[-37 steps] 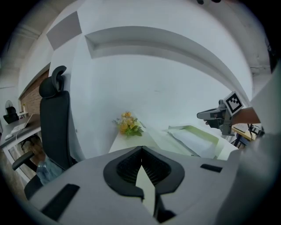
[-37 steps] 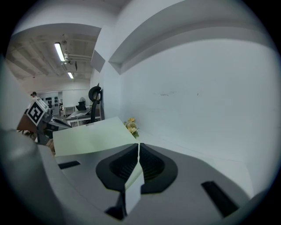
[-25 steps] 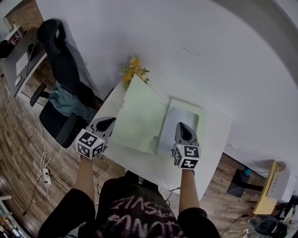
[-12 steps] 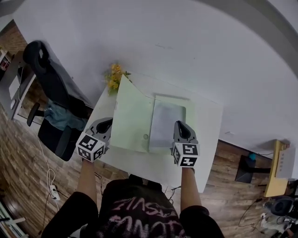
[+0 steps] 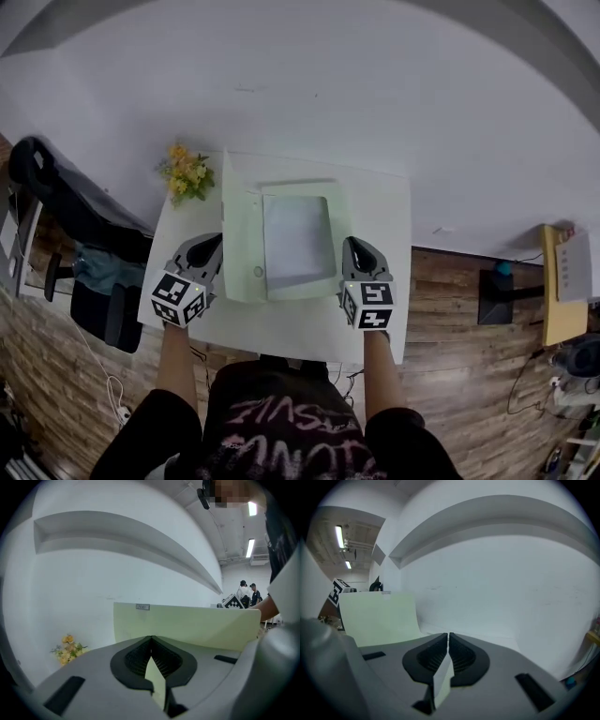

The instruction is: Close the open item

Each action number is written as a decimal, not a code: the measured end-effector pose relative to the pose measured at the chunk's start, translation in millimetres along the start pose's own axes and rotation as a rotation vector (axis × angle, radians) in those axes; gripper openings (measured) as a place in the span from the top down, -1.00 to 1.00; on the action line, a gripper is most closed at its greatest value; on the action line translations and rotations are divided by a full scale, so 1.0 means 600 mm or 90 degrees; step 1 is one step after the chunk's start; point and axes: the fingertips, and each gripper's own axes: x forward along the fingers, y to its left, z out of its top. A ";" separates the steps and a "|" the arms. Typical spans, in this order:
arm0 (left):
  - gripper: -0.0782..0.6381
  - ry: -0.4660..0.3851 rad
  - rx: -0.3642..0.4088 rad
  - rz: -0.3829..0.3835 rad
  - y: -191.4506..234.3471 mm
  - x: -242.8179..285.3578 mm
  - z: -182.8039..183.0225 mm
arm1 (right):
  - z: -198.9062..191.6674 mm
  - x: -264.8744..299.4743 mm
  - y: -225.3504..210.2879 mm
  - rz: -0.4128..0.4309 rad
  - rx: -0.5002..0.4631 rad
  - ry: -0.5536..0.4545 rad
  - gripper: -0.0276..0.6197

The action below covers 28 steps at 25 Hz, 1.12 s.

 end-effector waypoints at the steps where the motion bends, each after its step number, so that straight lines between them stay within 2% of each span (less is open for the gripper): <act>1: 0.74 0.000 0.005 -0.008 -0.012 0.011 0.004 | -0.003 -0.005 -0.010 -0.003 0.005 0.000 0.83; 11: 0.74 0.036 0.068 -0.112 -0.134 0.123 0.015 | -0.047 -0.041 -0.090 -0.031 0.040 0.010 0.83; 17: 0.74 0.043 0.056 -0.175 -0.198 0.184 0.012 | -0.062 -0.050 -0.125 -0.044 0.064 0.008 0.83; 21: 0.74 0.074 0.079 -0.214 -0.243 0.221 -0.007 | -0.081 -0.064 -0.151 -0.060 0.077 0.015 0.83; 25: 0.74 0.108 0.083 -0.238 -0.272 0.258 -0.029 | -0.102 -0.080 -0.178 -0.079 0.092 0.027 0.83; 28: 0.74 0.143 0.103 -0.254 -0.292 0.281 -0.052 | -0.121 -0.093 -0.195 -0.094 0.103 0.035 0.83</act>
